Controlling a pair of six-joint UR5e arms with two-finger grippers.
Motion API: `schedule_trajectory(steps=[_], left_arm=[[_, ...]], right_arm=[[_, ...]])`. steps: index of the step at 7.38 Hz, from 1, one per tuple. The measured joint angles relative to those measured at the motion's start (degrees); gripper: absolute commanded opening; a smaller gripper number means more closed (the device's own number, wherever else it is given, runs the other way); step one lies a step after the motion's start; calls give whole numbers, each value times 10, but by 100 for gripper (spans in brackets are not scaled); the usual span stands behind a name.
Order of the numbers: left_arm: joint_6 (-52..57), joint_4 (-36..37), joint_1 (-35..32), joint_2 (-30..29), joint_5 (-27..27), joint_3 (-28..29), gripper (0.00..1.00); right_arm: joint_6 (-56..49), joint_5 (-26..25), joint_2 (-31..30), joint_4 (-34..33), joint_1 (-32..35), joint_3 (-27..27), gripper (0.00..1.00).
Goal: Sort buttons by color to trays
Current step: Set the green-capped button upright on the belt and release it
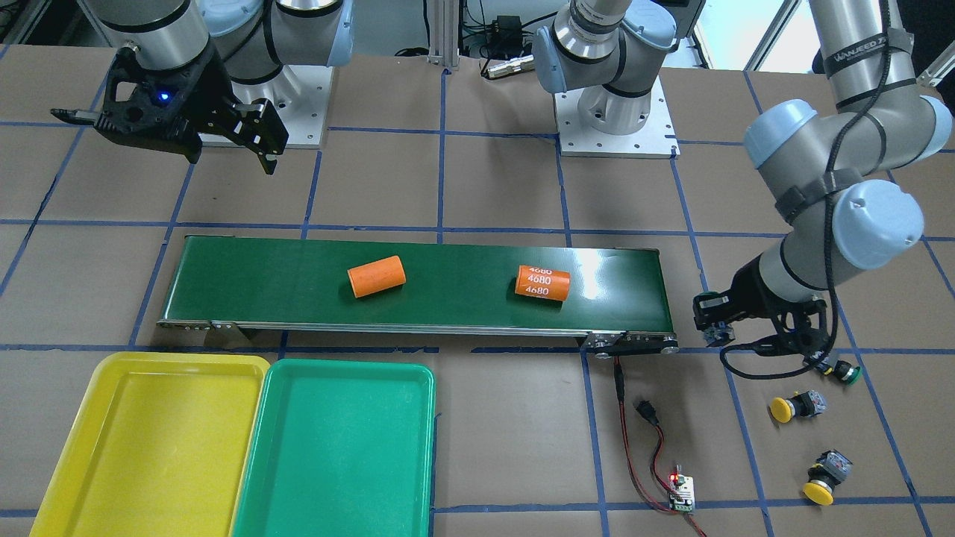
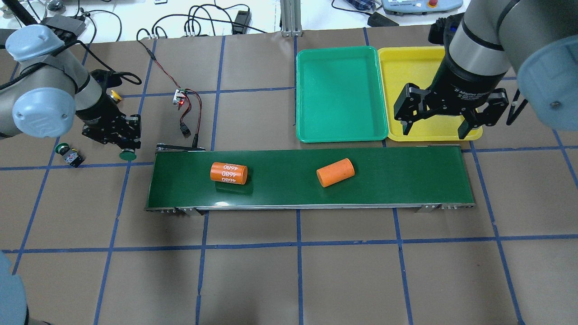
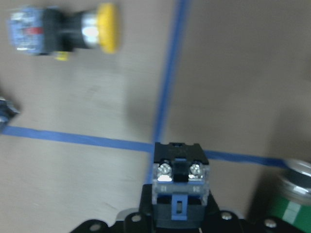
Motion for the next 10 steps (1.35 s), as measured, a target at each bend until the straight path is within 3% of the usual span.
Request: schedule_trajectory(steps=[4, 5, 6, 7, 10], left_arm=[[-21, 3, -64, 12, -51, -47, 5], [-21, 3, -72, 16, -51, -59, 65], [-22, 4, -77, 19, -49, -70, 92], [-24, 4, -81, 22, -46, -78, 100], [-22, -7, -75, 36, -32, -47, 100]], right_arm=[[0, -4, 0, 1, 0, 0, 100], [-1, -4, 0, 1, 0, 0, 100], [-1, -4, 0, 0, 0, 0, 100], [-1, -3, 0, -2, 0, 0, 100], [-1, -4, 0, -1, 0, 0, 100]])
